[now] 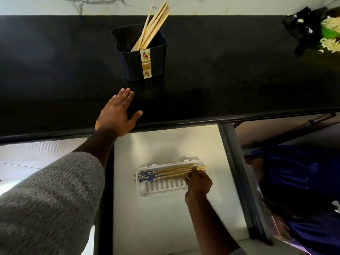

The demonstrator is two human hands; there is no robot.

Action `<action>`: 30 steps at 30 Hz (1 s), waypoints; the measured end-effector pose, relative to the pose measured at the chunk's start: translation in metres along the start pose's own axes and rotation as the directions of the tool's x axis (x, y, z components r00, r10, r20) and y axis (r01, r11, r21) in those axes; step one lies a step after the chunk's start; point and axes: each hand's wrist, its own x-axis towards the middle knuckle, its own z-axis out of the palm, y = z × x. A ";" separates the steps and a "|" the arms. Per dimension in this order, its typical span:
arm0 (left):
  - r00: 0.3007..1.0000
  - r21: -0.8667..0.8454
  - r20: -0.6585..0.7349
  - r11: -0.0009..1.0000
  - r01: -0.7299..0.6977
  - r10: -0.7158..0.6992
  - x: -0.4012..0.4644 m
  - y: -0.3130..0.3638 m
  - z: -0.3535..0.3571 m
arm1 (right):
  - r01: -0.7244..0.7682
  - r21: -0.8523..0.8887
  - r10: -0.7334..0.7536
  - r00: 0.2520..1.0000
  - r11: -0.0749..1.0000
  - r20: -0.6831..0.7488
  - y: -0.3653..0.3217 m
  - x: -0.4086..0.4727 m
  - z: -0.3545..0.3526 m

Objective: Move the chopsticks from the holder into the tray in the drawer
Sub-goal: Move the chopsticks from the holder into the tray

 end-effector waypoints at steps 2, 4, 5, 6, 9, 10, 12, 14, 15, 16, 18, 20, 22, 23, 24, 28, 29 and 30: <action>1.000 0.000 -0.003 1.000 0.005 -0.005 0.000 0.002 -0.002 | -0.017 0.013 0.017 1.000 1.000 -0.010 -0.001 -0.001 0.002; 1.000 0.004 -0.002 1.000 0.007 -0.007 0.000 0.003 -0.003 | -0.036 0.019 0.036 0.999 0.999 -0.018 -0.001 -0.002 0.005; 1.000 0.009 -0.001 1.000 0.007 -0.007 0.000 0.003 -0.003 | -0.052 0.029 0.053 0.998 0.998 -0.021 0.000 -0.002 0.006; 1.000 0.014 0.000 1.000 0.006 -0.006 0.000 0.003 -0.003 | -0.069 0.039 0.070 0.997 0.997 -0.023 0.000 -0.003 0.007; 1.000 0.012 0.006 1.000 0.010 -0.011 -0.001 0.004 -0.003 | -0.106 0.052 0.107 0.994 0.993 -0.026 -0.001 -0.004 0.009; 1.000 0.010 0.007 1.000 0.015 -0.016 -0.001 0.004 -0.004 | -0.115 0.051 0.117 0.993 0.992 -0.030 -0.001 -0.004 0.010; 1.000 0.013 0.003 1.000 0.014 -0.014 -0.001 0.004 -0.004 | -0.131 0.050 0.132 0.991 0.990 -0.028 -0.003 -0.005 0.013; 1.000 0.018 0.000 1.000 0.010 -0.010 -0.001 0.003 -0.003 | -0.145 0.039 0.146 0.989 0.989 -0.011 -0.003 -0.005 0.016; 1.000 0.019 0.000 1.000 0.008 -0.008 -0.001 0.003 -0.003 | -0.150 0.030 0.150 0.989 0.988 0.001 -0.003 -0.004 0.016; 1.000 0.019 0.004 1.000 0.007 -0.007 0.000 0.002 -0.002 | -0.157 0.009 0.156 0.987 0.988 0.023 -0.004 -0.002 0.015; 1.000 0.019 0.010 1.000 0.007 -0.007 0.000 0.001 -0.001 | -0.168 -0.082 0.176 0.979 0.982 0.103 -0.005 0.001 0.012; 1.000 0.021 0.008 1.000 0.005 -0.005 0.000 0.001 0.000 | -0.160 -0.148 0.183 0.970 0.976 0.160 -0.007 0.003 0.008; 1.000 0.021 0.000 1.000 0.001 -0.001 0.000 0.000 0.000 | -0.140 -0.152 0.165 0.971 0.978 0.171 -0.009 0.004 0.005; 1.000 0.020 -0.002 1.000 -0.001 0.001 0.000 0.000 0.000 | -0.130 -0.149 0.156 0.972 0.980 0.174 -0.010 0.003 0.004; 1.000 0.019 -0.005 1.000 -0.003 0.003 0.000 -0.001 0.000 | -0.120 -0.142 0.144 0.974 0.983 0.175 -0.011 0.001 0.004; 1.000 0.015 -0.006 1.000 -0.004 0.004 0.001 -0.003 0.002 | -0.020 0.030 0.016 0.991 0.999 0.131 -0.021 -0.010 0.013; 1.000 0.016 -0.005 1.000 -0.005 0.005 0.001 -0.004 0.003 | 0.028 0.049 -0.034 0.990 0.998 0.136 -0.026 -0.014 0.016; 1.000 0.014 -0.003 1.000 -0.007 0.007 0.002 -0.004 0.003 | 0.083 0.060 -0.092 0.983 0.995 0.159 -0.033 -0.019 0.020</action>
